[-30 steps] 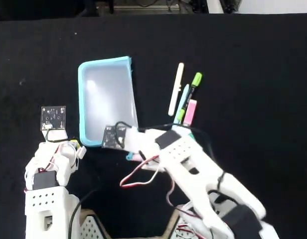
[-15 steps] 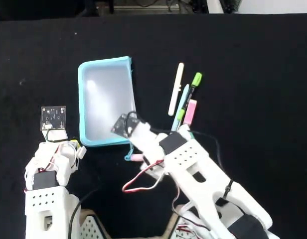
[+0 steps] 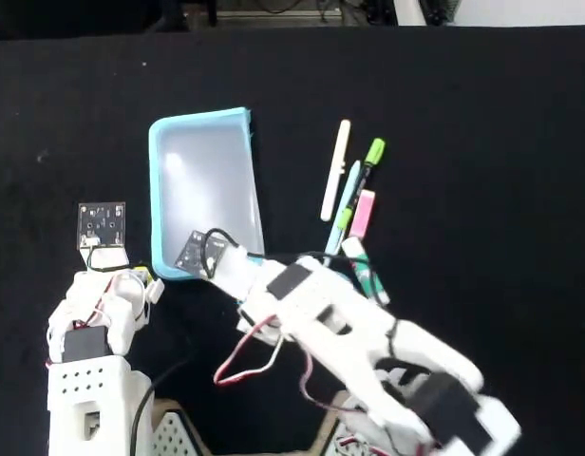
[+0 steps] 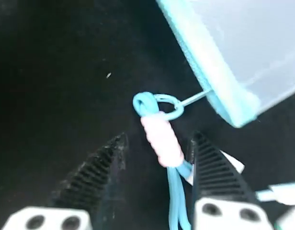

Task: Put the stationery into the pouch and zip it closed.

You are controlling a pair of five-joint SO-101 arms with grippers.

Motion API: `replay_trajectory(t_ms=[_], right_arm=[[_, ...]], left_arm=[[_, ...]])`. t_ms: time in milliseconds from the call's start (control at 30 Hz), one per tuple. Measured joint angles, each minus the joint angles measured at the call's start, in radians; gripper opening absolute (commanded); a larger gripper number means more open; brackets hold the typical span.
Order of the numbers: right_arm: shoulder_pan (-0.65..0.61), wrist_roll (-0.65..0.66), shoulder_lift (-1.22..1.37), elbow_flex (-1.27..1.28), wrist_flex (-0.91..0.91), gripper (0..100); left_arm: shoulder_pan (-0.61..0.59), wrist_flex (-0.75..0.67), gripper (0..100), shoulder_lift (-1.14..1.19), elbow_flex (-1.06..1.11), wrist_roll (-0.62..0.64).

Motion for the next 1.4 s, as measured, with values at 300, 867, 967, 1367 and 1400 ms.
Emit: replay_trajectory(t_ms=[300, 867, 967, 1367, 1400], right_arm=[[0.109, 0.008, 0.114, -0.12, 0.095, 3.5], [0.311, 0.006, 0.005, -0.117, 0.416, 18.8], [0.311, -0.011, 0.005, -0.15, 0.451, 16.8], [0.117, -0.196, 0.005, -0.129, 0.249, 14.2], [0.107, -0.207, 0.005, -0.114, 0.227, 14.2]], left_arm=[[0.0, 0.0, 13, 0.0, 0.0, 0.0], [0.0, 0.0, 13, 0.0, 0.0, 0.0], [0.0, 0.0, 13, 0.0, 0.0, 0.0], [0.0, 0.0, 13, 0.0, 0.0, 0.0], [0.0, 0.0, 13, 0.0, 0.003, 0.0]])
